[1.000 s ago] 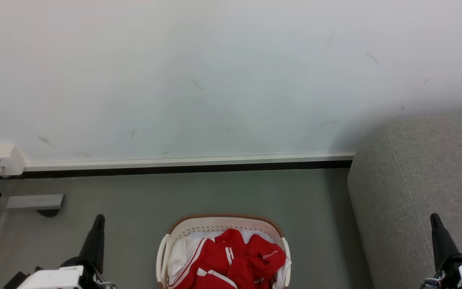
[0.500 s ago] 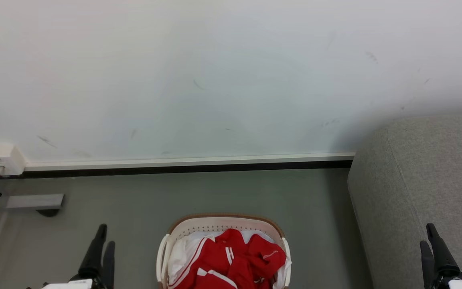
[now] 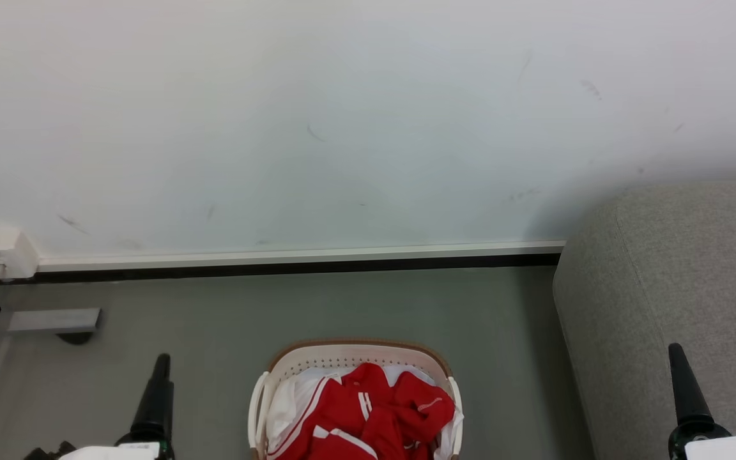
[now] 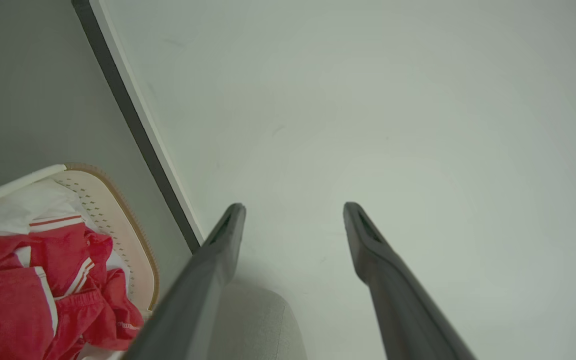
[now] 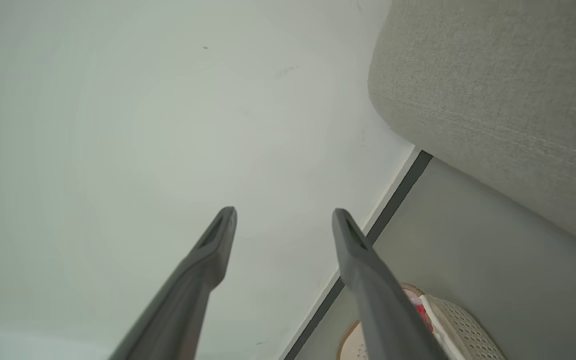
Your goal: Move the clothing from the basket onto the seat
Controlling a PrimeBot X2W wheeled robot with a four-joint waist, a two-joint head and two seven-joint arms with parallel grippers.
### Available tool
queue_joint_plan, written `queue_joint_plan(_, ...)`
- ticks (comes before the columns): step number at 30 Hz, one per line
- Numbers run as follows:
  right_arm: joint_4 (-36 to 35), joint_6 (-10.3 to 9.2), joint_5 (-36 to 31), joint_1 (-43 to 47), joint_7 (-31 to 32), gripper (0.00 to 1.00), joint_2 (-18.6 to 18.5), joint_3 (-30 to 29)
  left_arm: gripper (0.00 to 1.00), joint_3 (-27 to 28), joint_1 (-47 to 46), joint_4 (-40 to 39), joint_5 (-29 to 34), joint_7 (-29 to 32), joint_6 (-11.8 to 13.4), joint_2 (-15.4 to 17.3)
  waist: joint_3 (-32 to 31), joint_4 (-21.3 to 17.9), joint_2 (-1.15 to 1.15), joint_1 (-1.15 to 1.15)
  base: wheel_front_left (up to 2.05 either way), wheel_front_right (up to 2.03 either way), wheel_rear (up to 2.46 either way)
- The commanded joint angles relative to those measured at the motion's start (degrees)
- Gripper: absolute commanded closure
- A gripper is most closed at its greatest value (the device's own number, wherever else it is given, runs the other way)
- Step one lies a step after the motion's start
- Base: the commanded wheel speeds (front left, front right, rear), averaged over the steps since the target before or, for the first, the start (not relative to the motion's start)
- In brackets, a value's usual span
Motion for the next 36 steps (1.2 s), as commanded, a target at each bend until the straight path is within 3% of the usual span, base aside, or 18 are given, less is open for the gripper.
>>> queue_joint_plan(1, -1.8, -0.02, -5.0, -0.5, -0.7, 0.0, -0.7, 0.7, 0.0, 0.1, -0.8, -1.3, 3.3, -0.9, -0.2, 0.4, 0.0, 0.0, 0.0, 0.0, 0.0, 0.0, 0.0)
queue_joint_plan(12, -3.4, -0.03, -24.0, -0.5, -3.3, 0.0, -1.6, 5.2, 0.0, -0.7, -0.2, -3.1, 19.3, -3.4, 1.4, 0.5, 0.1, -0.5, 0.0, 0.0, 0.0, 0.0, 0.0)
queue_joint_plan(20, -3.4, -0.04, -31.8, -0.3, -4.9, 0.0, -1.5, 6.0, 0.0, -1.5, 0.7, -4.9, 29.5, -5.0, 2.7, 0.5, 0.1, -0.8, 0.0, 0.0, 0.0, 0.0, 0.0)
queue_joint_plan(36, -3.7, -0.05, -43.8, 0.0, -7.7, 0.0, -1.2, 7.3, 0.0, -1.5, 2.2, -7.4, 42.6, -7.8, 3.4, 0.6, 0.1, -1.2, 0.0, 0.0, 0.0, 0.0, 0.0)
